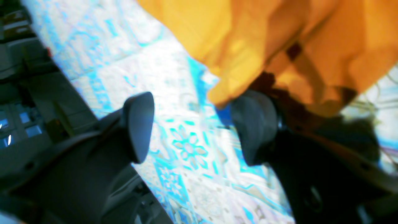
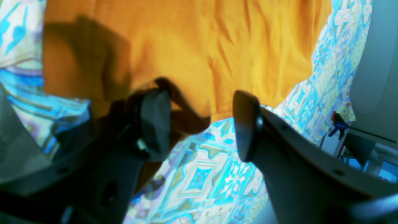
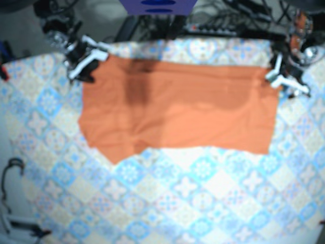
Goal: Fold the T-shirt properly
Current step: 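Open both grippers and lift them away from the shirt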
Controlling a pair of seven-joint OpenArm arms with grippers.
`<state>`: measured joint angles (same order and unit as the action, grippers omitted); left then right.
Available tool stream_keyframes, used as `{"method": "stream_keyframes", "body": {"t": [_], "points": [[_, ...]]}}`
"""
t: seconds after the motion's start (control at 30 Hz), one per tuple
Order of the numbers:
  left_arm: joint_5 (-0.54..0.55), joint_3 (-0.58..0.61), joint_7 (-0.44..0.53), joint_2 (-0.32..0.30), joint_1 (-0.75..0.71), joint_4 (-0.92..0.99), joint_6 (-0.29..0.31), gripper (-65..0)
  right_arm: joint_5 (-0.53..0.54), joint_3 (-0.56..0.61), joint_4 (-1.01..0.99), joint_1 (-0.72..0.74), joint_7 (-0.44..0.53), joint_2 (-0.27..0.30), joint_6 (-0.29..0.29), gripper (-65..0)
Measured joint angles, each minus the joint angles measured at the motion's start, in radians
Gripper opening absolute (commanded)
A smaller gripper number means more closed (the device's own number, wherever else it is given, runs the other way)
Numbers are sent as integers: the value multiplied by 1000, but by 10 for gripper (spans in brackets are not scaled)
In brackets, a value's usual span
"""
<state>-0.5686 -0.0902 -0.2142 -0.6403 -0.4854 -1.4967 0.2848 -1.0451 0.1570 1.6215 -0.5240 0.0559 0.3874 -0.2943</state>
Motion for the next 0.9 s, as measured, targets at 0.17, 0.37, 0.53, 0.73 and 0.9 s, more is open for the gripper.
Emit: {"method": "stream_keyframes", "body": {"t": [0.17,0.37,0.53,0.73,0.9], "points": [[22,-16,0,-5,-33,-64,0,-233,0,-53,39,-2,-1,1,2,-339],[21,-17,-7,-5,-41,-64,1,-233,0,-61,45,0,-1,-1,2,-339],[21,-32,-8,15,-24,-64,1,-234,0,-57,38,1,-3,-9,2,-339],[20,-58,-7,50,18,-60,-1,-235,2,-51,38,6,0,-63,3,-340],[21,-56,-9,45,-44,-60,5,-236,3,-59,45,-13,0,-61,8,-340]]}}
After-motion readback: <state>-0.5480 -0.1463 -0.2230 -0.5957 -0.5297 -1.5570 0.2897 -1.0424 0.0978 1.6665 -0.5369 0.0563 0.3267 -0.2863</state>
